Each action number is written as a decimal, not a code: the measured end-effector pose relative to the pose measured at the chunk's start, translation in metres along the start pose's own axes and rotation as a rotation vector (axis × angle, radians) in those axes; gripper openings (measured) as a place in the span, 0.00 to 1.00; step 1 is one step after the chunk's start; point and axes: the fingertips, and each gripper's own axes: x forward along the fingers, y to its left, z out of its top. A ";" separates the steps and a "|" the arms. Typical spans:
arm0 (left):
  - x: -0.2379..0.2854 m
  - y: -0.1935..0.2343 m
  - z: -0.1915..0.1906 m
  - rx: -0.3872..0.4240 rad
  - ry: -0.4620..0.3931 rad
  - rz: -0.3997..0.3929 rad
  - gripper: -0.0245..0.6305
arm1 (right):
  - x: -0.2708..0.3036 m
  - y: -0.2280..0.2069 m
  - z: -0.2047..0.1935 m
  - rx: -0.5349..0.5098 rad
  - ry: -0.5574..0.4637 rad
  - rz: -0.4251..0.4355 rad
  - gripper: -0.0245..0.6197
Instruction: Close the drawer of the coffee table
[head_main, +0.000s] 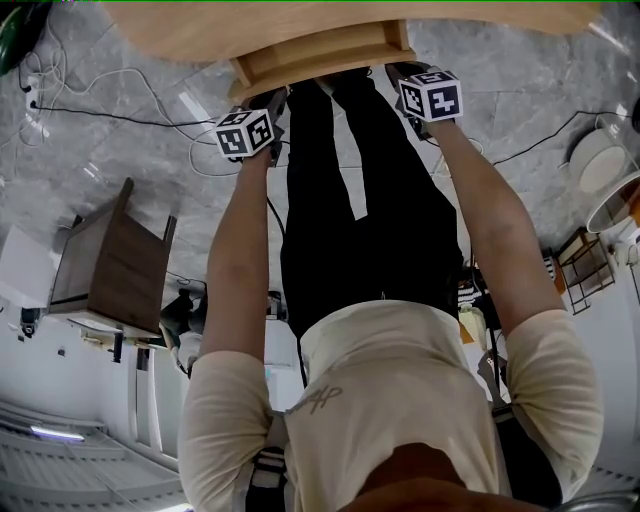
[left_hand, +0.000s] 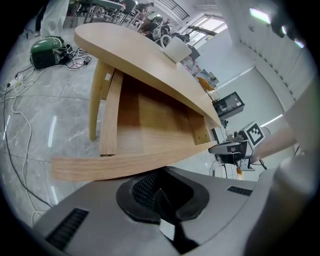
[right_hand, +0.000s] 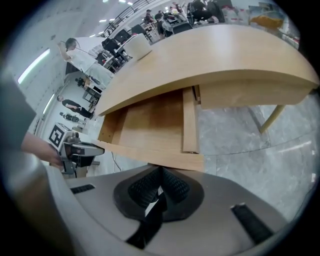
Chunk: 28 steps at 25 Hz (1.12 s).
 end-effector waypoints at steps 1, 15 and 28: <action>0.000 0.000 0.001 0.000 -0.004 0.003 0.04 | 0.000 0.000 0.001 -0.009 0.003 -0.002 0.03; -0.005 0.006 0.020 0.092 -0.032 0.032 0.04 | -0.003 0.000 0.015 -0.155 0.016 0.009 0.03; -0.005 0.009 0.046 0.127 -0.048 0.049 0.04 | -0.001 -0.004 0.046 -0.095 -0.023 0.001 0.03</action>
